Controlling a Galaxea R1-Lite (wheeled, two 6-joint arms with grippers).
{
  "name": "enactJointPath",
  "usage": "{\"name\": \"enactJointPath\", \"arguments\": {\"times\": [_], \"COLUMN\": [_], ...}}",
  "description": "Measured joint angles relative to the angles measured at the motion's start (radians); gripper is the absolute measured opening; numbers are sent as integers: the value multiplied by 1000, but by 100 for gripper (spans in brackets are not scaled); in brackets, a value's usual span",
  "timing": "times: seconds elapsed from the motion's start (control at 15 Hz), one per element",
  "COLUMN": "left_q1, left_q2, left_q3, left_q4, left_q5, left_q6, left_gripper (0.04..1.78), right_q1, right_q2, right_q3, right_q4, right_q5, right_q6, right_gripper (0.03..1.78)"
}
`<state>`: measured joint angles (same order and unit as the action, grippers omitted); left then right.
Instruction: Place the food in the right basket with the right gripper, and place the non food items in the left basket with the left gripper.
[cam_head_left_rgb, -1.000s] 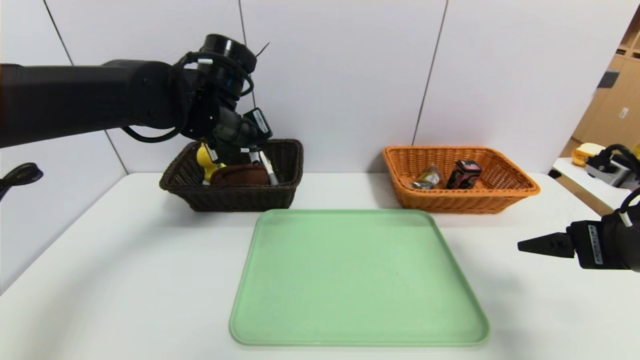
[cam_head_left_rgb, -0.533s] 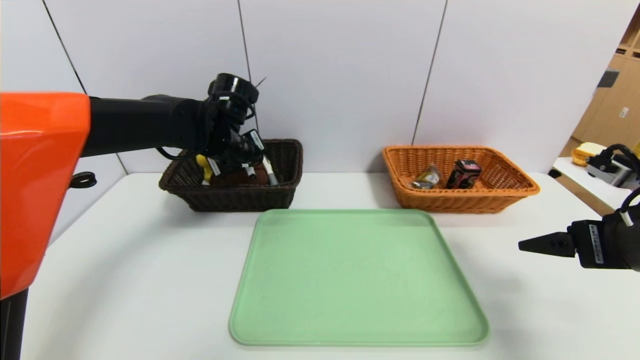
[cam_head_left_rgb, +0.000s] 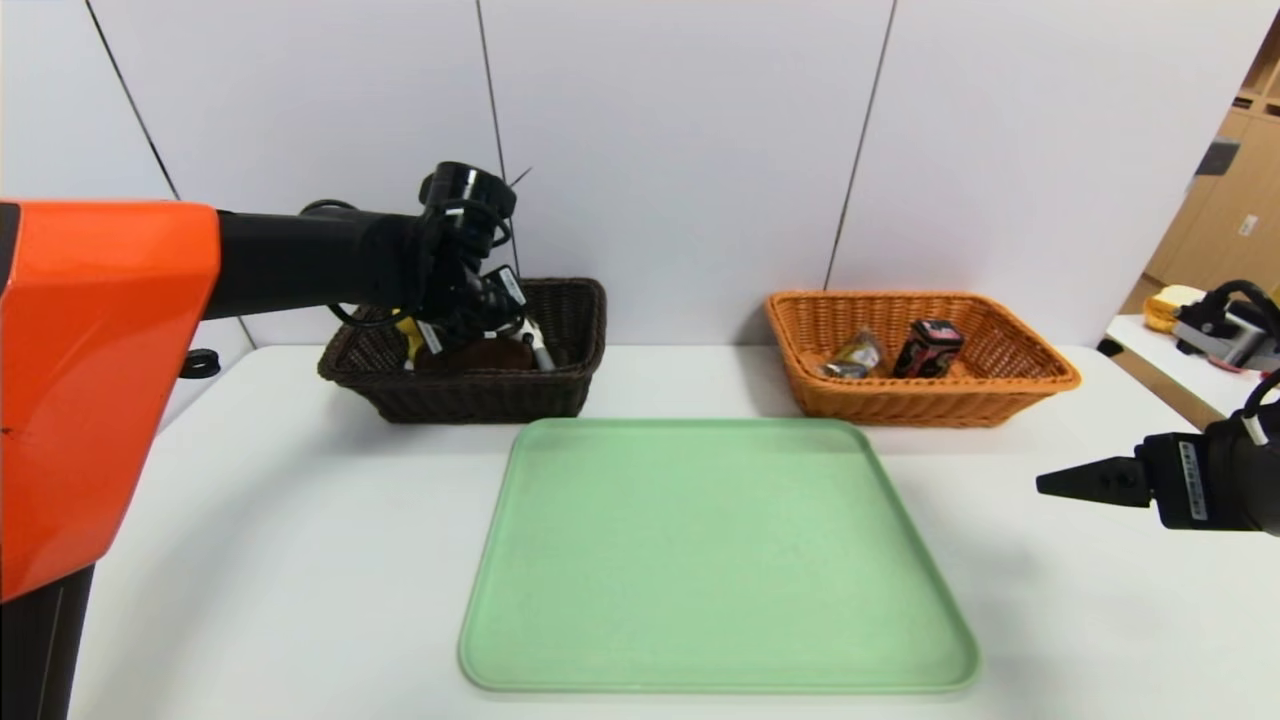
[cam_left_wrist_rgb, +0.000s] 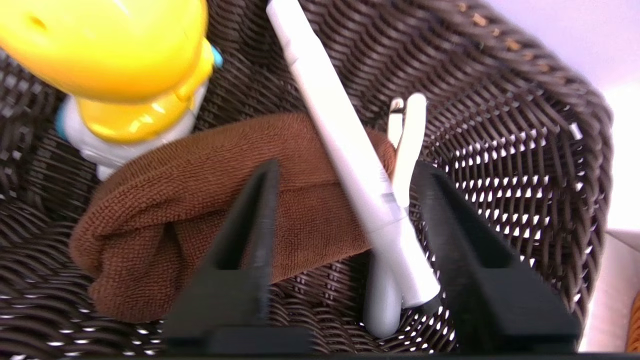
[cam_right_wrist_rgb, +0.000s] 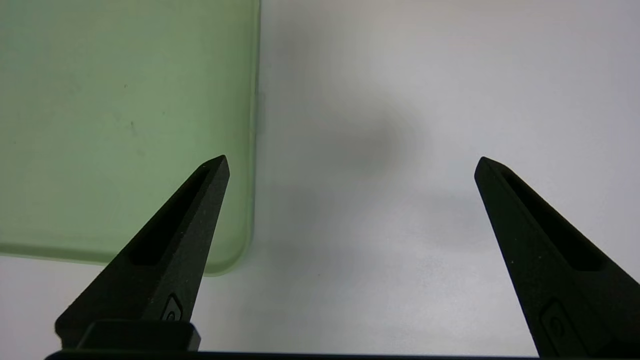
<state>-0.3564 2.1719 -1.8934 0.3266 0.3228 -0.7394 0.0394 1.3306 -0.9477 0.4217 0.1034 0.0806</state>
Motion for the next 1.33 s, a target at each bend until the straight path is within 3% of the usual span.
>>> {"name": "enactJointPath", "arguments": {"times": [0.27,0.6,0.8,1.07,1.33], "left_q1": [-5,-55,-63,109,226], "left_q2": [-99,-432,-708,-1085,-1468], "left_q3": [-19,28,233,577,890], "left_q4": [7,129,255,309,319], "left_q5": [2,0,2,43,77], "left_q6": [51,260,437,545,579], "left_gripper": [130,149,156,161,165], "right_q1": [0,1,1,-1,-4], "right_q2": [-4,-66,-129,-262,-459], "right_q3": [-40,-63,-36,37,205], "right_q4": [0,1,1,-28,-258], "right_q5": [-4,-6,-9,-29,-136], "right_q6": [0,-10,-57,-88,-94], "right_gripper": [170,170,170,170,170]}}
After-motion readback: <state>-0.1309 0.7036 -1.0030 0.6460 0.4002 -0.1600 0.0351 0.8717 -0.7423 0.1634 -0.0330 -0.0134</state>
